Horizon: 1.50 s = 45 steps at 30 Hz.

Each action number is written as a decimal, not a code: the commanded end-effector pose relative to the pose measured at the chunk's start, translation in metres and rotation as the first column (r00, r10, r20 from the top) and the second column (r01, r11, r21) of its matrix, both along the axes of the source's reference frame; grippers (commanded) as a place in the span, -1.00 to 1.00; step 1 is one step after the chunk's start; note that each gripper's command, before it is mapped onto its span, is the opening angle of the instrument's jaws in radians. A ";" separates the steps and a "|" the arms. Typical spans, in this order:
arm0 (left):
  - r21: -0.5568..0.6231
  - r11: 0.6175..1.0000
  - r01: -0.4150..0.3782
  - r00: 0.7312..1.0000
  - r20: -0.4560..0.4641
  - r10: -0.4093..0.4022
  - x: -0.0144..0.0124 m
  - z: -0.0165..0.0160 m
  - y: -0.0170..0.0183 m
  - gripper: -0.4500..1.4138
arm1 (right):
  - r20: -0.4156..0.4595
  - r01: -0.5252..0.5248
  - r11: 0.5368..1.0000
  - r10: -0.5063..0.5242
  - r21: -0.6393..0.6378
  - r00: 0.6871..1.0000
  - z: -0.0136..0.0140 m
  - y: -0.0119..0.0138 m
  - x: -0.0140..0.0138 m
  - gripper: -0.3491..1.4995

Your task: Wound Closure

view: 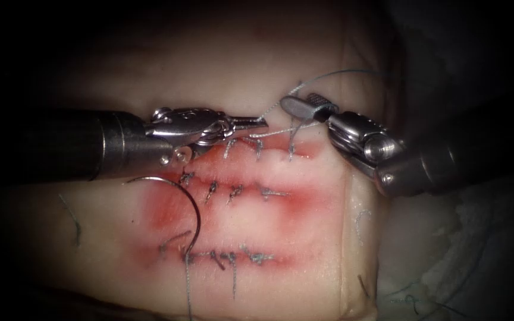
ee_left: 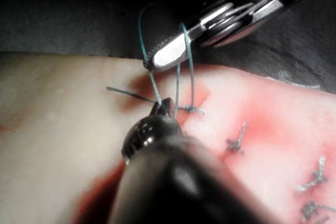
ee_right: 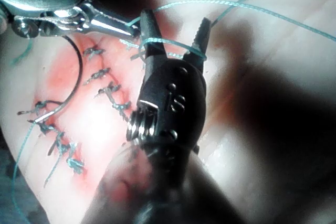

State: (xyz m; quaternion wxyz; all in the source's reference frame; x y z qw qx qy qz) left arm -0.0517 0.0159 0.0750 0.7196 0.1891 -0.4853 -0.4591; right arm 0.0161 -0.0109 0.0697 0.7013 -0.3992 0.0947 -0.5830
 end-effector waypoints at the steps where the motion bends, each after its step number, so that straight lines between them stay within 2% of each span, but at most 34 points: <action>1: -0.001 1.000 0.003 1.000 0.005 -0.003 -0.0009 -0.0001 0.0006 -1.00 | 0.032 0.003 1.000 -0.004 0.021 0.999 0.0007 0.0003 0.0008 0.22; 10: -0.034 0.999 -0.019 1.000 0.010 0.019 -0.0023 -0.0010 0.0005 -1.00 | 0.123 0.002 0.995 -0.013 0.095 0.992 0.0025 0.0025 0.0016 0.20; 15: -0.046 0.998 -0.034 0.999 0.009 0.034 -0.0027 -0.0011 0.0003 -0.98 | 0.126 0.011 0.993 -0.026 0.117 0.992 0.0030 0.0030 0.0024 0.18; 23: -0.045 0.998 -0.036 0.999 0.010 0.036 -0.0027 -0.0011 0.0002 -0.96 | 0.202 0.045 0.978 -0.087 0.205 0.975 0.0037 0.0020 0.0032 0.11; 30: -0.043 0.998 -0.041 0.999 0.013 0.041 -0.0027 -0.0011 0.0002 -0.95 | 0.249 0.068 0.961 -0.136 0.267 0.959 0.0034 0.0012 0.0030 0.09; 35: -0.042 0.998 -0.043 0.999 0.013 0.043 -0.0027 -0.0011 0.0001 -0.95 | 0.275 0.070 0.960 -0.146 0.271 0.950 0.0034 0.0012 0.0030 0.07; 38: -0.042 0.998 -0.042 0.999 0.013 0.043 -0.0028 -0.0012 0.0000 -0.93 | 0.288 0.065 0.962 -0.143 0.265 0.947 0.0035 0.0015 0.0031 -0.09; 41: -0.041 0.998 -0.044 0.999 0.014 0.044 -0.0029 -0.0012 -0.0001 -0.93 | 0.295 0.087 0.965 -0.161 0.249 0.942 0.0038 0.0016 0.0029 -0.51; 43: -0.040 0.998 -0.046 0.999 0.015 0.046 -0.0029 -0.0012 -0.0001 -0.93 | 0.290 0.086 0.967 -0.155 0.238 0.944 0.0040 0.0016 0.0029 -0.93; 45: -0.040 0.998 -0.045 0.999 0.015 0.046 -0.0029 -0.0013 -0.0001 -0.93 | 0.293 0.084 0.968 -0.153 0.235 0.944 0.0044 0.0016 0.0028 -1.00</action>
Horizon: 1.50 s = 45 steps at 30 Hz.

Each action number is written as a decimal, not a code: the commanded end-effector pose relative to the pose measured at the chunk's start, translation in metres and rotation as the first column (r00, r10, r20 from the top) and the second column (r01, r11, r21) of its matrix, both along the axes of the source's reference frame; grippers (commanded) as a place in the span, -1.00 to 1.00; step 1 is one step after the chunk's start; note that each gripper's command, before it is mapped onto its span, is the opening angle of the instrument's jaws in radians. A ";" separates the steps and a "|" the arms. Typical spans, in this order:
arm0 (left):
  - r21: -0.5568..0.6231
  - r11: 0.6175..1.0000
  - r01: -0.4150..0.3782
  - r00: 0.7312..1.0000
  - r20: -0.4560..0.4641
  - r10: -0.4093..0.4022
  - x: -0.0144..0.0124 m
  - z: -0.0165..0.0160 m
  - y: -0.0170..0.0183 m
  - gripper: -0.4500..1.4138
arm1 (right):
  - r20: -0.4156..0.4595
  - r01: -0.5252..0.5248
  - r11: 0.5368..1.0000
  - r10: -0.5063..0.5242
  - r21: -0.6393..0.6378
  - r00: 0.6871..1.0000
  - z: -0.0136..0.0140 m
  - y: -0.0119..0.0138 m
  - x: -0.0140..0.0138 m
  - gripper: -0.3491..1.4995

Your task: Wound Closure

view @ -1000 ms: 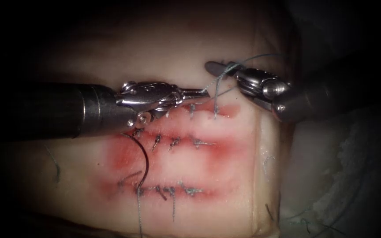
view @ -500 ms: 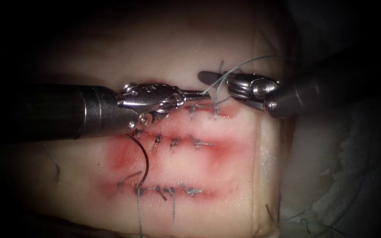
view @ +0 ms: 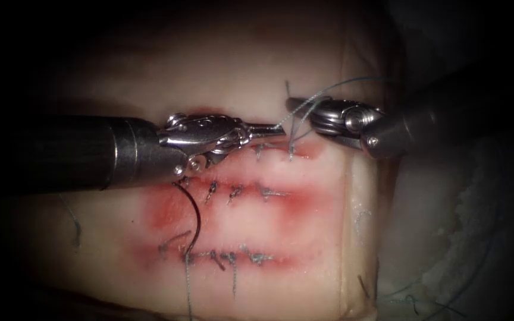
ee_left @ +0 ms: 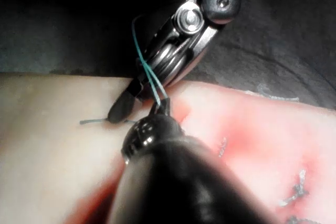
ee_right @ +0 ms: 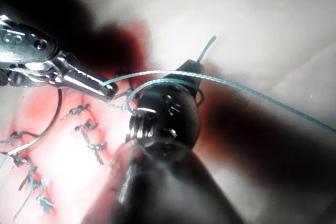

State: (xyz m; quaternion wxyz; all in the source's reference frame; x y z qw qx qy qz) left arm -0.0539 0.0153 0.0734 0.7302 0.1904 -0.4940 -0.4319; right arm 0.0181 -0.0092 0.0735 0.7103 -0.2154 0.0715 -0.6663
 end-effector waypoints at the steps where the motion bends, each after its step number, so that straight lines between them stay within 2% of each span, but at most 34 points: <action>1: -0.003 1.000 0.001 1.000 0.002 -0.001 -0.0007 0.0003 0.0005 -0.93 | -0.004 0.000 1.000 0.000 -0.002 1.000 0.0007 -0.0002 0.0008 -1.00; 9: -0.001 1.000 -0.003 1.000 0.004 0.003 -0.0008 0.0003 0.0004 -0.93 | -0.022 0.000 1.000 0.000 -0.011 1.000 0.0007 -0.0002 0.0005 -1.00; 16: -0.006 1.000 -0.014 1.000 -0.009 0.014 -0.0003 0.0008 0.0011 -1.00 | -0.084 -0.017 0.999 0.013 -0.050 0.996 -0.0019 -0.0008 -0.0001 -1.00; 26: -0.050 0.998 -0.034 0.991 -0.134 0.027 0.0017 0.0043 0.0064 -1.00 | -0.184 -0.032 0.993 0.011 -0.116 0.983 -0.0059 -0.0034 -0.0029 -1.00; 30: -0.051 0.998 -0.034 0.989 -0.148 0.026 0.0019 0.0054 0.0083 -1.00 | -0.242 0.002 0.986 -0.043 -0.166 0.969 -0.0067 -0.0037 -0.0037 -1.00; 37: -0.048 0.999 -0.020 0.988 -0.155 0.013 0.0014 0.0060 0.0116 -1.00 | -0.298 0.094 0.980 -0.144 -0.174 0.944 -0.0075 -0.0050 -0.0044 -1.00; 40: -0.077 0.997 -0.028 0.987 -0.158 0.016 0.0007 0.0063 0.0134 -1.00 | -0.323 0.129 0.977 -0.179 -0.171 0.929 -0.0077 -0.0056 -0.0040 -1.00; 45: -0.170 0.983 -0.073 0.985 -0.166 0.044 -0.0010 0.0075 0.0161 -1.00 | -0.371 0.220 0.958 -0.274 -0.183 0.887 -0.0071 -0.0073 -0.0022 -1.00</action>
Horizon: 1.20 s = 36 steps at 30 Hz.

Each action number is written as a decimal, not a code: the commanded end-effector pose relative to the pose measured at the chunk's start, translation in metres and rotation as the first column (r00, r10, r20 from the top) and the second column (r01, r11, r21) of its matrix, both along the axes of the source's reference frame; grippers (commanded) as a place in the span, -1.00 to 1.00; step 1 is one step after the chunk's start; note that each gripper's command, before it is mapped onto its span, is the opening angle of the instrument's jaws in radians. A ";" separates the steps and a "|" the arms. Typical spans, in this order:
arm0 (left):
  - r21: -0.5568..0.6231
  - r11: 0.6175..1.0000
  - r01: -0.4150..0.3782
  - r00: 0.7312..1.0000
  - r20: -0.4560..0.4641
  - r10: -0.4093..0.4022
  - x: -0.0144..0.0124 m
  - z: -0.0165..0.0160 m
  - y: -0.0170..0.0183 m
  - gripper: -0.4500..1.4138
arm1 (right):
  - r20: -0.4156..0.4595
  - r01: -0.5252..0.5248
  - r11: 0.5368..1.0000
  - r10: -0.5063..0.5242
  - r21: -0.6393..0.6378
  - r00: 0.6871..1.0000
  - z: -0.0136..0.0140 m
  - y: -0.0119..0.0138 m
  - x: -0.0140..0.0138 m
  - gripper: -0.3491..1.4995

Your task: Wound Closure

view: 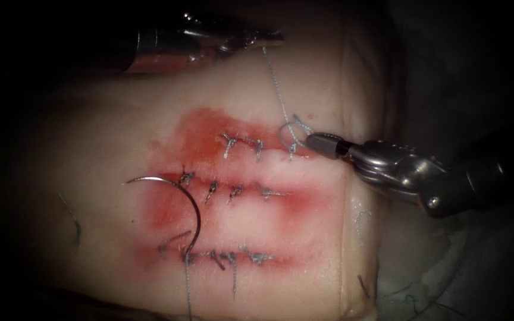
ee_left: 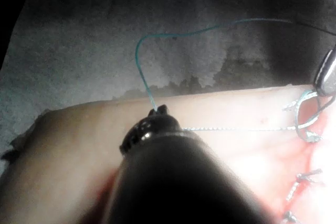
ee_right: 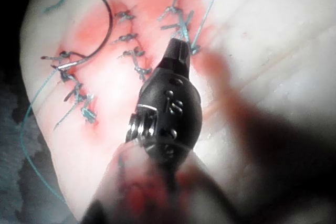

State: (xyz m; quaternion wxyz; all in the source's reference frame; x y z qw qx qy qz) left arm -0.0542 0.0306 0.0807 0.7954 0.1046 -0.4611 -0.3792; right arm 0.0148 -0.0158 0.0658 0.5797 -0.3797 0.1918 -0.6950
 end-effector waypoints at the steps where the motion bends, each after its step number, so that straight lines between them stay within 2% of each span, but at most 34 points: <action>1: -0.018 1.000 -0.015 1.000 0.001 0.015 -0.0009 0.0005 0.0013 -1.00 | -0.010 0.036 0.999 -0.036 -0.015 0.999 0.0010 -0.0010 0.0013 -1.00; 5: -0.089 0.994 -0.070 0.997 -0.021 0.068 -0.0016 0.0019 0.0032 -1.00 | -0.074 0.172 0.980 -0.180 -0.102 0.981 0.0024 -0.0020 0.0016 -1.00; 11: -0.167 0.974 -0.156 0.986 -0.083 0.143 -0.0030 0.0041 0.0059 -1.00 | -0.131 0.308 0.920 -0.346 -0.243 0.929 0.0031 -0.0021 0.0015 -1.00; 19: -0.195 0.968 -0.159 0.984 -0.111 0.139 -0.0048 0.0063 0.0075 -1.00 | -0.125 0.352 0.892 -0.399 -0.283 0.908 0.0029 -0.0026 0.0015 -1.00; 26: -0.216 0.964 -0.157 0.981 -0.148 0.127 -0.0074 0.0077 0.0109 -1.00 | -0.138 0.387 0.871 -0.441 -0.302 0.887 0.0024 -0.0035 0.0017 -1.00; 28: -0.220 0.962 -0.162 0.978 -0.163 0.128 -0.0080 0.0078 0.0115 -1.00 | -0.136 0.434 0.832 -0.502 -0.346 0.854 0.0024 -0.0036 0.0017 -1.00; 29: -0.222 0.961 -0.164 0.977 -0.169 0.127 -0.0083 0.0079 0.0119 -1.00 | -0.146 0.475 0.795 -0.558 -0.376 0.817 0.0025 -0.0035 0.0017 -1.00; 32: -0.233 0.956 -0.178 0.972 -0.193 0.134 -0.0092 0.0083 0.0125 -1.00 | -0.153 0.530 0.735 -0.634 -0.423 0.758 0.0028 -0.0035 0.0017 -1.00; 35: -0.247 0.947 -0.204 0.965 -0.217 0.151 -0.0094 0.0085 0.0128 -1.00 | -0.141 0.532 0.726 -0.639 -0.436 0.756 0.0029 -0.0036 0.0018 -1.00; 36: -0.269 0.931 -0.245 0.951 -0.252 0.177 -0.0097 0.0089 0.0131 -1.00 | -0.136 0.538 0.715 -0.648 -0.447 0.749 0.0030 -0.0037 0.0019 -1.00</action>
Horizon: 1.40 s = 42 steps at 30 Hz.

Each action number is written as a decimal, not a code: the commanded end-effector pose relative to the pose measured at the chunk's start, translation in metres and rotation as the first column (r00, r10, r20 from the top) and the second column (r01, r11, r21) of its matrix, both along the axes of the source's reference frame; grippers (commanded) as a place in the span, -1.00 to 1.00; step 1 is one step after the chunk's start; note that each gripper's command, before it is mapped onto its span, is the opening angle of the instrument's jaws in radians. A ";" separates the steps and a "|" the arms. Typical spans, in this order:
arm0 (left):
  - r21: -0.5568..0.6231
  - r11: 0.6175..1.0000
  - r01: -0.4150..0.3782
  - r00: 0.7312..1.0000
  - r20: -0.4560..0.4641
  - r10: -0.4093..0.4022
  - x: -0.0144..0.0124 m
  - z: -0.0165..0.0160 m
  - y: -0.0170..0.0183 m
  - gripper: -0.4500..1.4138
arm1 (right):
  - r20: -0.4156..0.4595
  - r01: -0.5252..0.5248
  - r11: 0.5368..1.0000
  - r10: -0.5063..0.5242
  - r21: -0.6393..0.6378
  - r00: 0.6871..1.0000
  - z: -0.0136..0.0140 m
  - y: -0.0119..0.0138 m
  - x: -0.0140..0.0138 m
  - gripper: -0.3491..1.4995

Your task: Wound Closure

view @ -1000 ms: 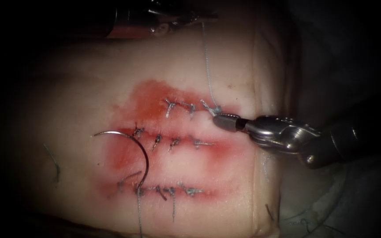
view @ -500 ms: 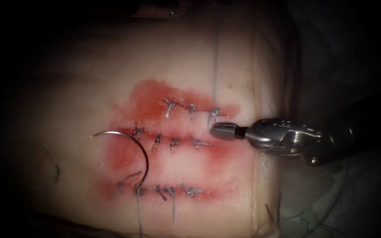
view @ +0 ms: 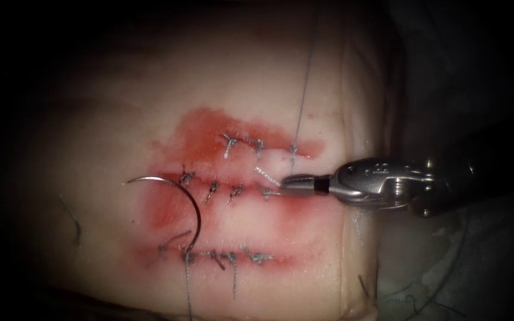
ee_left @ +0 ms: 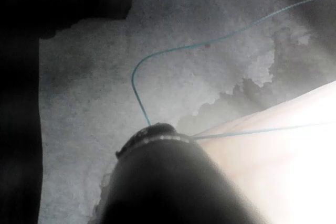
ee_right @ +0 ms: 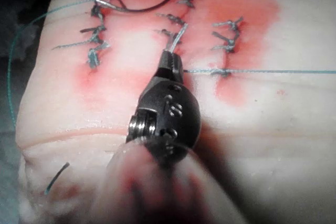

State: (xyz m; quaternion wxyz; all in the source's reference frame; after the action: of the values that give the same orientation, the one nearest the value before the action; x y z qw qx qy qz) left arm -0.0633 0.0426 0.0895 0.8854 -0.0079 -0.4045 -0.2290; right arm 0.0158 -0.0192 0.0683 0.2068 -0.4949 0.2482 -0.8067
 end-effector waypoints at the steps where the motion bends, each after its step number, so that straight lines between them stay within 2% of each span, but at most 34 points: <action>1: -0.034 0.999 -0.025 0.999 -0.031 0.024 -0.0008 0.0003 0.0012 -1.00 | -0.005 0.005 1.000 -0.005 -0.011 1.000 0.0004 -0.0003 0.0008 -1.00; 2: -0.034 0.999 -0.025 0.999 -0.031 0.024 -0.0008 0.0003 0.0012 -1.00 | -0.005 0.005 1.000 -0.005 -0.011 1.000 0.0004 -0.0003 0.0008 -1.00; 3: -0.043 0.998 -0.049 0.993 -0.106 0.044 -0.0011 0.0008 0.0012 -1.00 | -0.007 0.010 1.000 -0.010 -0.021 1.000 0.0004 -0.0003 0.0009 -1.00; 12: -0.057 0.991 -0.120 0.969 -0.224 0.104 -0.0011 0.0035 0.0012 -1.00 | -0.011 0.026 0.999 -0.027 -0.024 1.000 0.0003 -0.0007 0.0012 -1.00; 18: -0.060 0.987 -0.152 0.941 -0.315 0.126 -0.0001 0.0057 0.0014 -1.00 | -0.003 0.039 0.999 -0.039 -0.023 0.999 -0.0002 -0.0013 0.0016 -1.00; 23: -0.059 0.986 -0.158 0.933 -0.337 0.130 -0.0001 0.0066 0.0011 -1.00 | 0.008 0.051 0.999 -0.051 -0.016 0.999 -0.0006 -0.0018 0.0016 -1.00; 42: -0.063 0.987 -0.149 0.932 -0.341 0.118 -0.0003 0.0064 0.0016 -1.00 | 0.033 0.061 0.997 -0.063 0.036 0.998 -0.0015 -0.0038 0.0019 -1.00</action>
State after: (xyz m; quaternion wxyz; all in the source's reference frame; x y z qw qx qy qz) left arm -0.0629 0.0431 0.0959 0.9543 -0.0559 -0.2554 -0.1449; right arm 0.0169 -0.0225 0.0664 0.1964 -0.4681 0.2735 -0.8170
